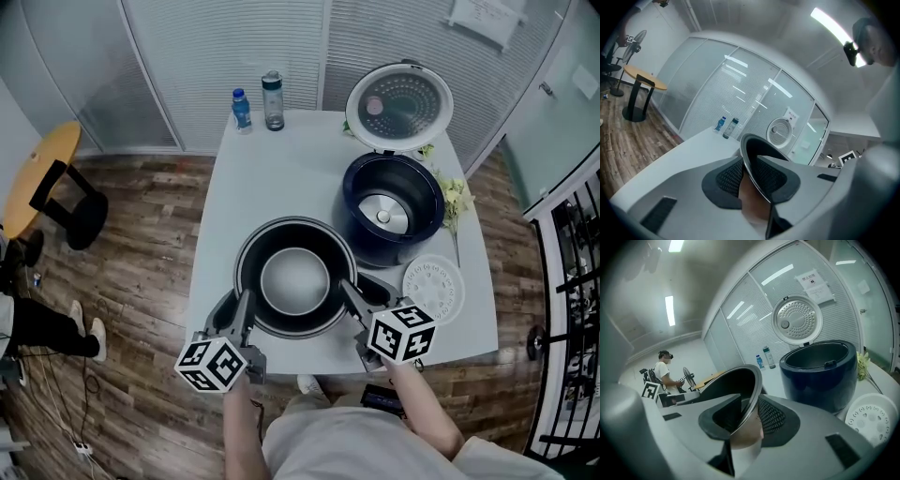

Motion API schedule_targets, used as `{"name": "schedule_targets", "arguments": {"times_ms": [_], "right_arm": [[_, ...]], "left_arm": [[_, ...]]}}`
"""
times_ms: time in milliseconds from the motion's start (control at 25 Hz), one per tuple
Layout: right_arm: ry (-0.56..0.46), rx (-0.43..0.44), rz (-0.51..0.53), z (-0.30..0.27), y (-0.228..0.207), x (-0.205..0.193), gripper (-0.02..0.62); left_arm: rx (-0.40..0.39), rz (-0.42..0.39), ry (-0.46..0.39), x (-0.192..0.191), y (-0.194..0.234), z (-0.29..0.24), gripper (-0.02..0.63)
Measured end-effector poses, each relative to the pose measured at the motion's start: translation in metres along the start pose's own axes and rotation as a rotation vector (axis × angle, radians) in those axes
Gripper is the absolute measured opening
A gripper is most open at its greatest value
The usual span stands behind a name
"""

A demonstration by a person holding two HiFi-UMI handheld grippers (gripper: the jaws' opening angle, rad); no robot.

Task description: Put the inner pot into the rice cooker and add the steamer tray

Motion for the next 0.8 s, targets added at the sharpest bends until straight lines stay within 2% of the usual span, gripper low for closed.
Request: {"name": "schedule_targets", "arguments": {"times_ms": [560,800], "right_arm": [[-0.097,0.033,0.052,0.007,0.013,0.047,0.124],[-0.145,0.022,0.054,0.016,0.012,0.068,0.124]], "left_arm": [[-0.039,-0.006,-0.083,0.039,-0.025,-0.005,0.092],[-0.084,-0.030,-0.105,0.057,-0.042,-0.014,0.091]]}}
Point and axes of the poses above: the fingertips, and each gripper's own axes: z backward along the fingers, y to its left, x out of its top, the point moved 2 cm from there along z, backward along the fingers, and after that the axes turned 11 degrees about -y, right-handed, at the moved point
